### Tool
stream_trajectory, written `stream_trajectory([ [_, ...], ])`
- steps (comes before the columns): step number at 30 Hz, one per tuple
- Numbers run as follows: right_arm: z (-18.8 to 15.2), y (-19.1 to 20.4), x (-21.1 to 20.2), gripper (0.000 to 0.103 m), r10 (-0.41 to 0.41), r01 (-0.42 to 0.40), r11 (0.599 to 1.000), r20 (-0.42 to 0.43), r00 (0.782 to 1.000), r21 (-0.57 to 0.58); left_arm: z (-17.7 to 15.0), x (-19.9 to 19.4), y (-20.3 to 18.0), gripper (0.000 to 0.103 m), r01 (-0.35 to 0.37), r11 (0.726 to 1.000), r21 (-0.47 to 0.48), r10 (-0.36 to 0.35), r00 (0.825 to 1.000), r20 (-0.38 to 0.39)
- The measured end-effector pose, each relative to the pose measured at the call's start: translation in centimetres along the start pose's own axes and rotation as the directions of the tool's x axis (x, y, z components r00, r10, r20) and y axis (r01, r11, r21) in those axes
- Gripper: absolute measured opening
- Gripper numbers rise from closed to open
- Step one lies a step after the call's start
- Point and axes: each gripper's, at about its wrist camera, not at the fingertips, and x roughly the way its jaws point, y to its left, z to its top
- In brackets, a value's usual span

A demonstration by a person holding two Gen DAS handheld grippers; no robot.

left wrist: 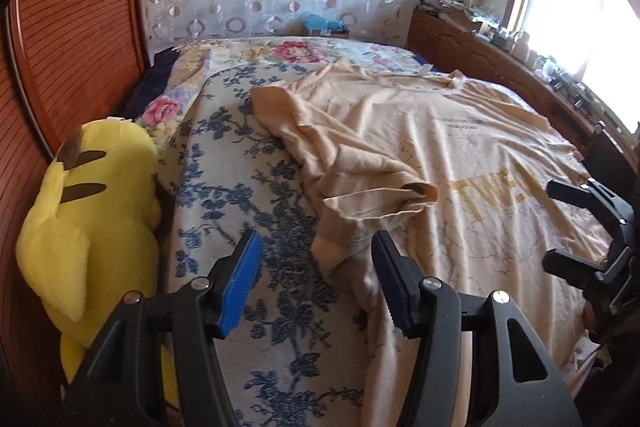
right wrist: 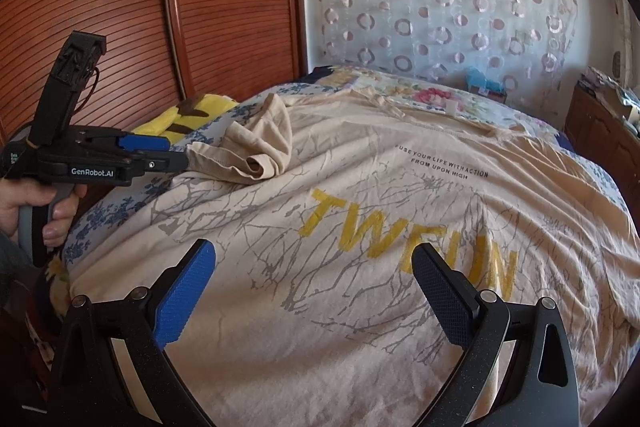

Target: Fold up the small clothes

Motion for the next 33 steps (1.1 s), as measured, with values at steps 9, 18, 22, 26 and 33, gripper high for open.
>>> stream_trajectory([
  [9, -0.2, 0.0, 0.1, 0.100, 0.003, -0.003, 1.000, -0.006, 1.000, -0.001, 0.4, -0.1, -1.3, 0.004, 0.074, 0.997, 0.031, -0.075, 0.997, 0.028],
  [18, 0.4, -1.0, 0.4, 0.100, -0.014, 0.014, 1.000, -0.019, 1.000, -0.021, -1.5, -3.1, -4.5, 0.004, 0.115, 0.992, 0.056, -0.118, 0.992, 0.050],
  [22, 1.7, -2.4, -0.2, 0.100, -0.043, 0.043, 0.999, 0.003, 0.999, -0.023, -2.0, -3.6, -5.1, 0.009, 0.107, 0.993, 0.047, -0.110, 0.993, 0.049],
  [26, 3.3, -2.9, -0.3, 0.100, -0.036, 0.036, 0.998, 0.015, 0.999, -0.050, -2.5, -5.2, -4.6, 0.042, 0.089, 0.996, 0.013, -0.090, 0.992, 0.092],
  [33, 6.5, -1.4, 2.1, 0.079, 0.082, -0.082, 0.990, -0.003, 0.997, -0.114, -3.5, -7.3, -2.6, 0.060, -0.035, 0.998, -0.061, 0.044, 0.989, 0.144],
])
